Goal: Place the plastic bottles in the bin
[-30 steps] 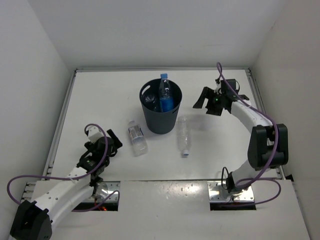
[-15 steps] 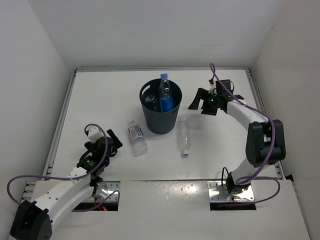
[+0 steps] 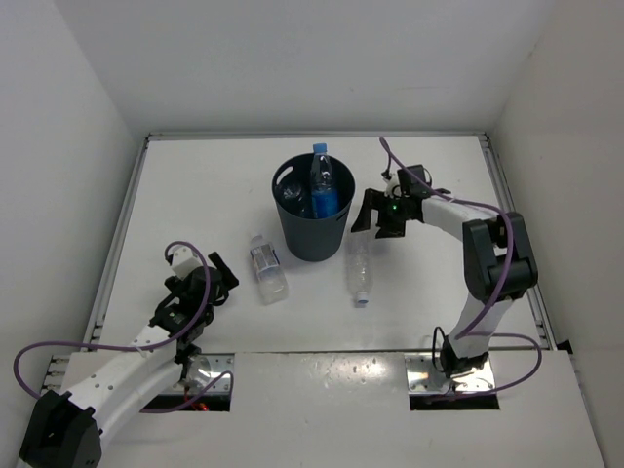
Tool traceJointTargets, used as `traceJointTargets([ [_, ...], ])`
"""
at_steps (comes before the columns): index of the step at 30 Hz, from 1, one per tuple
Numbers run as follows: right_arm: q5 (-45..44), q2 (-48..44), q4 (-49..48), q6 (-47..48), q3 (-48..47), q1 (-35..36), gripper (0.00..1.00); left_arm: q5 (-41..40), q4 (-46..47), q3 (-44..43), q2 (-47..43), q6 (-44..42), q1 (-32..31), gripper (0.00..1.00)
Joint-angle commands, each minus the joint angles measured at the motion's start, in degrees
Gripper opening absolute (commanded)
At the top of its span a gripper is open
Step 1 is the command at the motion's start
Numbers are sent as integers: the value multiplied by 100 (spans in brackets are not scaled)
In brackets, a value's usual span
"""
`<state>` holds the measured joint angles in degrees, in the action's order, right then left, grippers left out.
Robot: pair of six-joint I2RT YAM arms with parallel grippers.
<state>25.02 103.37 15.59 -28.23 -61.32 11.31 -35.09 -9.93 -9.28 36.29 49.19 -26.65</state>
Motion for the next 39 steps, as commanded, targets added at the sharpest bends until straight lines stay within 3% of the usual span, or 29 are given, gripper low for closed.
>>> traceJointTargets([
  [1,135,104,-171,107,-179,3,87,-6,158,-206,62,47,-50,100],
  [8,135,508,-118,107,-293,117,82,-6,158,-258,115,47,-50,100],
  [17,21,746,-118,54,-398,-137,51,-6,158,-311,343,47,-50,100],
  [25,-531,149,-65,2,-968,-892,28,-6,264,-311,527,-6,-50,100],
  [33,-1815,-19,-13,63,-2778,-1245,21,117,598,-434,1019,-234,-50,100],
  [39,-2431,-238,-13,177,-2956,-1245,17,178,651,-487,1231,-305,-50,100],
])
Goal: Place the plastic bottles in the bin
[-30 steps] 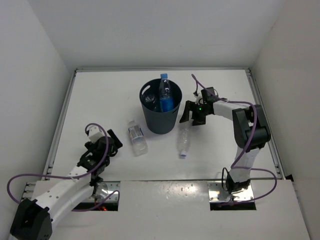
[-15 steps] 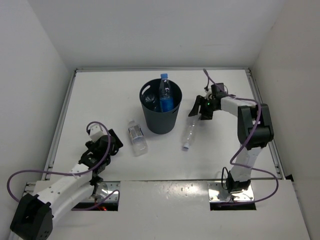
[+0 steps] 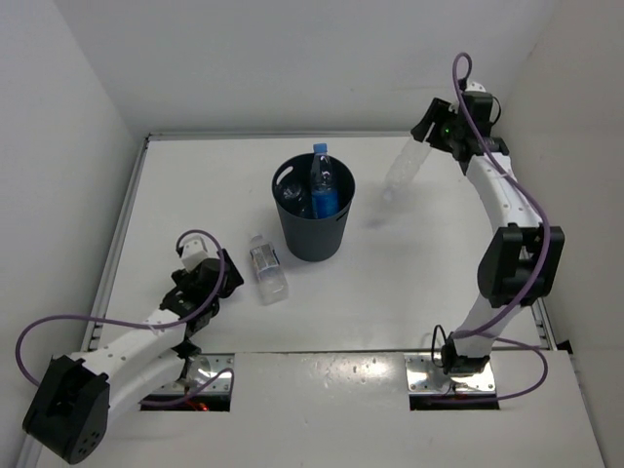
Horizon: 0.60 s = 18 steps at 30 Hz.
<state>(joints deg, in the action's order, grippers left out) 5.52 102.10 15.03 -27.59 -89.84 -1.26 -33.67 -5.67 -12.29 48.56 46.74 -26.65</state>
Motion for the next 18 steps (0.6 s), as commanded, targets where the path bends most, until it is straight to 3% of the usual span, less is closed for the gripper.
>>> traceJointTargets([
  [1,-482,-112,44,114,-104,11,17,36,224,-186,-65,-60,-50,100],
  [5,-596,-112,-26,281,-603,-50,16,36,224,-124,-215,-60,-50,100],
  [12,-1043,116,-132,605,-2324,72,16,36,224,-124,-268,-60,-50,100],
  [18,-1176,231,-184,729,-2696,187,15,36,111,-124,-320,-60,-50,100],
])
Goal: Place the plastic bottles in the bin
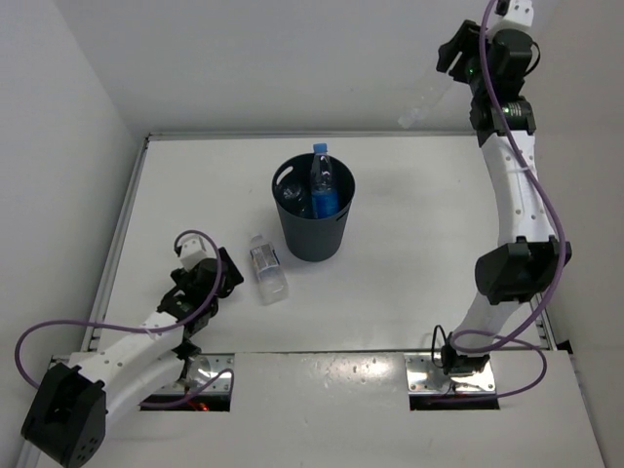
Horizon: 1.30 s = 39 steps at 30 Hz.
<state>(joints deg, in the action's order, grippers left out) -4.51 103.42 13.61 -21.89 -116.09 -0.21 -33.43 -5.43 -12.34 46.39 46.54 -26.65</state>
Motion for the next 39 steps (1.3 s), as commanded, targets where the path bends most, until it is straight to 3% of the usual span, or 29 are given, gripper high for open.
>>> traceJointTargets([
  [1,-173,39,-42,159,-10,82,15,-40,17,-120,-217,21,-50,100],
  [12,564,-392,-428,264,52,749,14,-129,-133,829,-2185,943,-287,100],
  [15,1039,-611,-666,264,157,969,14,-313,-371,961,-2257,1374,-446,100],
  [23,2683,-1226,-991,500,1132,1882,12,-375,-371,961,-2030,1375,-446,100],
  [29,2833,-1552,-790,1343,1721,2726,12,-269,-257,909,-1853,1375,-446,100],
  [36,2833,-1614,-499,1670,2186,2860,16,-217,-152,909,-1853,1322,-446,100],
  [39,2833,-1728,-447,1854,2687,2860,23,-217,-151,909,-1800,1322,-446,100],
])
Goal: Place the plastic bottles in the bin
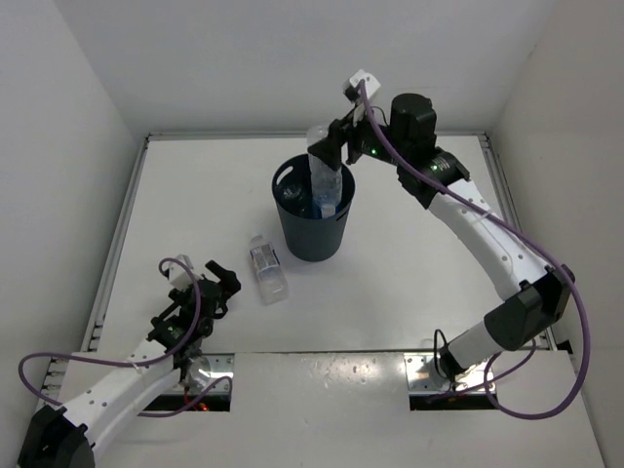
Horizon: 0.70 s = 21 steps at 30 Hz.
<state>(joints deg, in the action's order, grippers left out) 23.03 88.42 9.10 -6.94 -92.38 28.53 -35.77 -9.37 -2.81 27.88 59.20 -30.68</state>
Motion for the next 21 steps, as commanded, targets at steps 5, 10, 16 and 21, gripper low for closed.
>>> traceJointTargets([
  [5,79,-229,249,614,1037,38,50,17,242,-44,51,57,-44,100],
  [10,79,-229,470,668,1328,91,68,70,242,-44,51,57,-44,100],
  [16,-35,-229,522,668,1433,91,93,70,242,-44,51,57,-44,100],
  [21,-245,-229,461,615,951,29,100,70,242,-44,104,57,-44,100],
])
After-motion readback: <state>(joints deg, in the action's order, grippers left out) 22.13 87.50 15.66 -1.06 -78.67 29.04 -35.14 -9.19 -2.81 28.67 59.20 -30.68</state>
